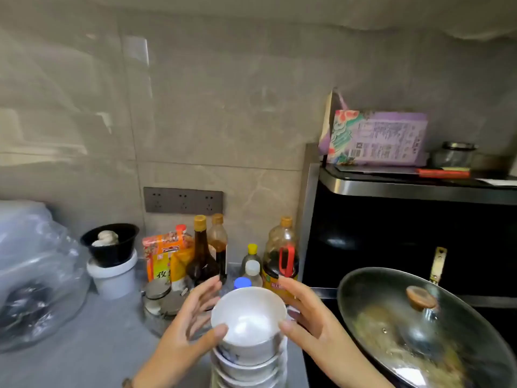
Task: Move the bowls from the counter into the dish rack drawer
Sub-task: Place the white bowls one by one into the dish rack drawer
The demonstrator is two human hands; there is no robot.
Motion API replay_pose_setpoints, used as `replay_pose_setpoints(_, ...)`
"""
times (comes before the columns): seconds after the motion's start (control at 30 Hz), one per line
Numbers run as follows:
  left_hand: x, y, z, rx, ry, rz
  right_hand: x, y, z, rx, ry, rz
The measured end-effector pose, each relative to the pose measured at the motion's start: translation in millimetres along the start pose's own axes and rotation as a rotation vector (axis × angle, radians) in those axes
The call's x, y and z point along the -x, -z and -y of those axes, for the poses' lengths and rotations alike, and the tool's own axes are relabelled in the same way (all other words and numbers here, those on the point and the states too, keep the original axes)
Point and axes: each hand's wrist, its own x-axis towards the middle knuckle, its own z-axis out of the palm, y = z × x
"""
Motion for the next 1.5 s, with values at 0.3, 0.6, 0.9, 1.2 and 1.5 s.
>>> replay_pose_setpoints(0.3, 0.0, -14.2, 34.5, -0.047, -0.247, 0.059, -5.4, -12.2, -33.4, 0.043, 0.278, 0.045)
replay_pose_setpoints(0.6, -8.3, -6.8, 42.2, -0.067, -0.403, 0.064, -6.5, -25.1, -39.8, 0.031, 0.410, -0.019)
replay_pose_setpoints(0.9, 27.2, -25.4, -13.1, 0.035, -0.635, 0.025, 41.8, -36.5, 9.6, 0.031, 0.565, -0.172)
replay_pose_setpoints(1.2, 127.7, -141.3, -27.5, 0.358, -0.405, 0.338, 196.9, -10.4, 13.5, 0.239, 0.532, -0.289)
replay_pose_setpoints(1.5, 189.8, -284.3, 61.8, 0.415, 0.091, 0.712, 348.0, 36.5, -95.2, 0.036, 0.129, -0.603)
